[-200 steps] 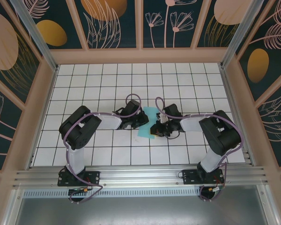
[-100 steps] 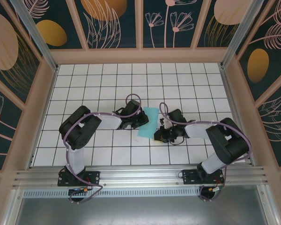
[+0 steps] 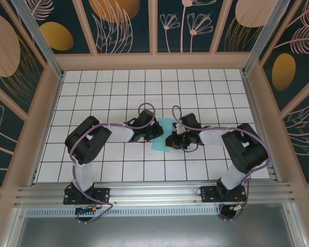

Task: Fold a paper plane with a square sheet of paper (pick it up from the middle)
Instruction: Fold the triangle a second time at the center of the table.

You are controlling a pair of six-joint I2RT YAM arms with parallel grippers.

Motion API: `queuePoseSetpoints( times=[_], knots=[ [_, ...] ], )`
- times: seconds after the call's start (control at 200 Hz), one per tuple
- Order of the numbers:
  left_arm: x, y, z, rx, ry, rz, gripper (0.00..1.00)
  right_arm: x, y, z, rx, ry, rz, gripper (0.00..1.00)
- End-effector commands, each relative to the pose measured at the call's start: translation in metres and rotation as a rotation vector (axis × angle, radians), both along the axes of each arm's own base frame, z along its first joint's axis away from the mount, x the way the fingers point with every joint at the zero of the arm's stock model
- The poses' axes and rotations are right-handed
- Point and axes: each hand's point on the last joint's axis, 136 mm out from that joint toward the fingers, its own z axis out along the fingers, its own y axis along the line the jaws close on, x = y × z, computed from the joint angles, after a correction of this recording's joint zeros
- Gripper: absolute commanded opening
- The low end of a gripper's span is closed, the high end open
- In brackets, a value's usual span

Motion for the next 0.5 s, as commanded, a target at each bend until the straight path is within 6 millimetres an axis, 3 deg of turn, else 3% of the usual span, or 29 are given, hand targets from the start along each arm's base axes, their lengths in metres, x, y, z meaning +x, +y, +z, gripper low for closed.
queuePoseSetpoints(
  times=[0.0,0.12,0.355,0.415,0.495],
  knots=[
    [-0.006,0.009,-0.014,0.062,0.021,-0.02,0.14,-0.013,-0.009,-0.016,-0.037,0.039,0.001,0.11],
    [-0.008,0.011,-0.015,0.079,0.019,-0.03,0.14,-0.02,-0.016,-0.027,-0.064,0.055,-0.001,0.08],
    [0.007,-0.009,0.046,-0.059,-0.106,-0.051,0.23,-0.017,-0.016,-0.028,-0.077,0.055,-0.018,0.06],
    [0.007,-0.011,0.055,-0.08,-0.112,-0.049,0.22,-0.015,-0.015,-0.028,-0.075,0.053,-0.021,0.06],
    [-0.006,-0.011,0.051,-0.121,-0.075,-0.061,0.16,-0.015,-0.016,-0.027,-0.077,0.049,-0.024,0.05]
  ],
)
